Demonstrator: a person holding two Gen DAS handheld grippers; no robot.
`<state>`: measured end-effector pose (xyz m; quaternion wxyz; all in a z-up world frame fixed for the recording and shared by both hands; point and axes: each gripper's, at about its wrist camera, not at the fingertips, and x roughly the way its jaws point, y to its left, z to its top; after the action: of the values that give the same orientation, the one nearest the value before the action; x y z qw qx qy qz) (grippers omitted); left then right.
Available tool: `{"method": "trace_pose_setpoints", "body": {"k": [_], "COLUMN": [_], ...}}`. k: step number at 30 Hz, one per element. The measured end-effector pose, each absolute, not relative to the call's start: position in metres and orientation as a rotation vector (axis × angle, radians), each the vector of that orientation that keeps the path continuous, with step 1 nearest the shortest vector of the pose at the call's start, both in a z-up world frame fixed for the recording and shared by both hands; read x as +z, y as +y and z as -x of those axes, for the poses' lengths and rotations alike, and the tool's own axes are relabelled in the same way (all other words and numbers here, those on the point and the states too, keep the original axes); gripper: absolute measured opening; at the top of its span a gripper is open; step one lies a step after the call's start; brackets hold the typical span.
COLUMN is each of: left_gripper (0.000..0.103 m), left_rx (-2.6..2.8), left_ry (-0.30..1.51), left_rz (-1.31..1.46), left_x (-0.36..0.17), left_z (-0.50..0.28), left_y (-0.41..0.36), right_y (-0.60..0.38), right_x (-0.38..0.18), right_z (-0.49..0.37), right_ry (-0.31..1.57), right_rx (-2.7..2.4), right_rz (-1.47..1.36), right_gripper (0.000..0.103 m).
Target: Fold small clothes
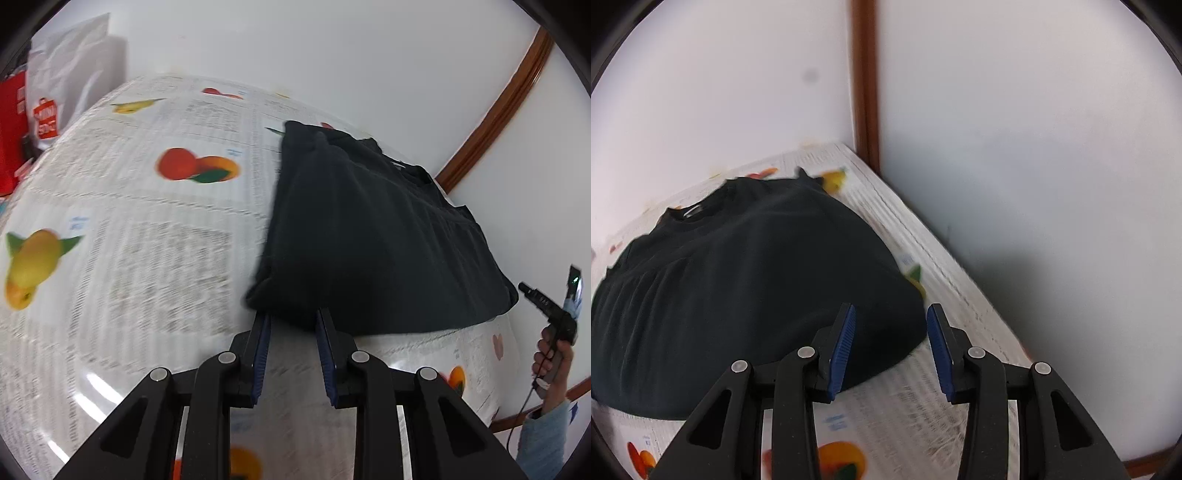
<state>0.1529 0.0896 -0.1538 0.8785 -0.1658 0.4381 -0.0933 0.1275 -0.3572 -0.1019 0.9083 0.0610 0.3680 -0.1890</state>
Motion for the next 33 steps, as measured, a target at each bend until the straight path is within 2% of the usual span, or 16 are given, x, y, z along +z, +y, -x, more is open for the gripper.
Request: {"method": "trace_pose_setpoints", "body": {"k": [3, 11, 15, 19, 21, 24, 27, 33], "left_gripper": [0.021, 0.024, 0.025, 0.039, 0.051, 0.060, 0.067, 0.071], "left_rx": [-0.123, 0.004, 0.051, 0.052, 0.045, 0.028, 0.014, 0.003], "left_ry": [0.905, 0.886, 0.886, 0.883, 0.875, 0.876, 0.885, 0.891], "left_rz": [0.302, 0.148, 0.104, 0.081, 0.064, 0.043, 0.033, 0.030], "left_x": [-0.155, -0.152, -0.154, -0.156, -0.158, -0.160, -0.161, -0.162], "left_z": [-0.142, -0.126, -0.133, -0.139, -0.141, -0.145, -0.147, -0.148], "left_y": [0.106, 0.149, 0.164, 0.172, 0.173, 0.169, 0.166, 0.164], "right_y": [-0.297, -0.105, -0.043, -0.005, 0.001, 0.013, 0.024, 0.067], "right_x": [-0.096, -0.125, -0.137, -0.148, -0.152, -0.164, -0.171, -0.171], "right_z": [-0.138, -0.160, -0.163, -0.144, -0.118, -0.101, -0.099, -0.117], "right_ry": [0.769, 0.758, 0.764, 0.776, 0.793, 0.759, 0.730, 0.676], "right_rx": [-0.268, 0.091, 0.182, 0.220, 0.266, 0.245, 0.231, 0.231], "right_rz": [-0.049, 0.076, 0.135, 0.277, 0.343, 0.472, 0.544, 0.632], "right_gripper": [0.053, 0.053, 0.053, 0.053, 0.054, 0.055, 0.059, 0.062]}}
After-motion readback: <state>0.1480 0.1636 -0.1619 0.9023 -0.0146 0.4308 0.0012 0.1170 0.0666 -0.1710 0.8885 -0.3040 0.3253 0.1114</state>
